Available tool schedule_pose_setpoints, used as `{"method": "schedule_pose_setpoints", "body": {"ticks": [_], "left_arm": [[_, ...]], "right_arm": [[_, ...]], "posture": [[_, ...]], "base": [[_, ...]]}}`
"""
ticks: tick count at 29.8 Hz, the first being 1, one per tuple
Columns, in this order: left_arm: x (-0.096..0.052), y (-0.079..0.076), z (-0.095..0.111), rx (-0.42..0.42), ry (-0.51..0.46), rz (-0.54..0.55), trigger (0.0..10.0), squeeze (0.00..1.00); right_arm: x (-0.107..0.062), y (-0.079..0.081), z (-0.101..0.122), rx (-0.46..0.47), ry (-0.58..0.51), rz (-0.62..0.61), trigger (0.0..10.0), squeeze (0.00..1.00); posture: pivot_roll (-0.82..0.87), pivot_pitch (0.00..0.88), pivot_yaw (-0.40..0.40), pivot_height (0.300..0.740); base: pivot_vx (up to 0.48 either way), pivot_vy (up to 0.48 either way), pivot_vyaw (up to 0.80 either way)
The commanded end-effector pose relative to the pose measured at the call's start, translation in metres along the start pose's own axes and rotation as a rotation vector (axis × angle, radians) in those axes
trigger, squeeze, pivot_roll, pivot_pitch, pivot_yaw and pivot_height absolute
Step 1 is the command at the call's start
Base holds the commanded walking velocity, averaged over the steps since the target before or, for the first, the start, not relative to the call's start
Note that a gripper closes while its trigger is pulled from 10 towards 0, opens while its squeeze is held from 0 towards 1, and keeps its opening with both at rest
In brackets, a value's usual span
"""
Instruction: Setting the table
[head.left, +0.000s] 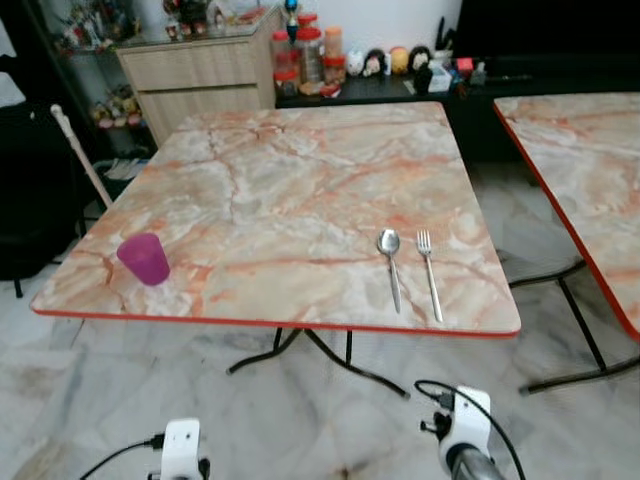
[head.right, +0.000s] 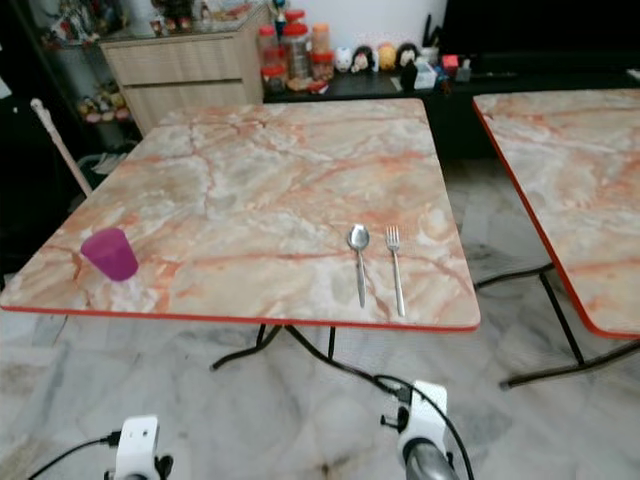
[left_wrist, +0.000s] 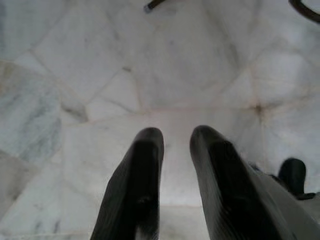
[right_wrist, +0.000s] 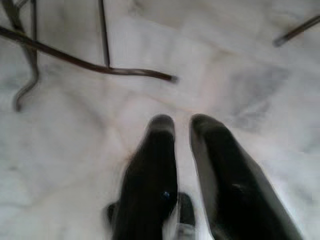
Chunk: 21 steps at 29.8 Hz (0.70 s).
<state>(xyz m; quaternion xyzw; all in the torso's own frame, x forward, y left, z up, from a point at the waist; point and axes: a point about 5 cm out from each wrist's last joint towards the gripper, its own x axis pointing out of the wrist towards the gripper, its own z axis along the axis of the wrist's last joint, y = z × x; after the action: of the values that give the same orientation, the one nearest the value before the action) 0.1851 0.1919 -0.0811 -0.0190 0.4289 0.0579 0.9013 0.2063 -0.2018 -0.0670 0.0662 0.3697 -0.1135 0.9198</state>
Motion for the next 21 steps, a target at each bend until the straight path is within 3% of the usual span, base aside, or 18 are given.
{"method": "schedule_pose_setpoints", "body": {"ticks": [1, 8, 21], "left_arm": [[-0.001, 0.011, 0.0, 0.019, 0.006, 0.031, 10.0, 0.0], [0.0, 0.01, 0.002, 0.01, -0.009, 0.026, 10.0, 0.0], [-0.002, 0.013, 0.0, -0.009, -0.03, 0.035, 10.0, 0.0]], "right_arm": [[0.001, 0.012, 0.003, 0.012, -0.013, 0.026, 10.0, 0.0], [0.001, 0.01, 0.002, 0.019, -0.02, 0.021, 10.0, 0.0], [0.001, 0.018, 0.025, -0.042, -0.173, 0.107, 10.0, 0.0]], "posture": [[0.01, 0.0, 0.101, 0.74], [0.0, 0.0, 0.107, 0.74], [0.03, 0.0, 0.09, 0.74]], "base": [[0.0, 0.364, 0.0], [0.0, 0.353, 0.0], [0.0, 0.0, 0.0]]}}
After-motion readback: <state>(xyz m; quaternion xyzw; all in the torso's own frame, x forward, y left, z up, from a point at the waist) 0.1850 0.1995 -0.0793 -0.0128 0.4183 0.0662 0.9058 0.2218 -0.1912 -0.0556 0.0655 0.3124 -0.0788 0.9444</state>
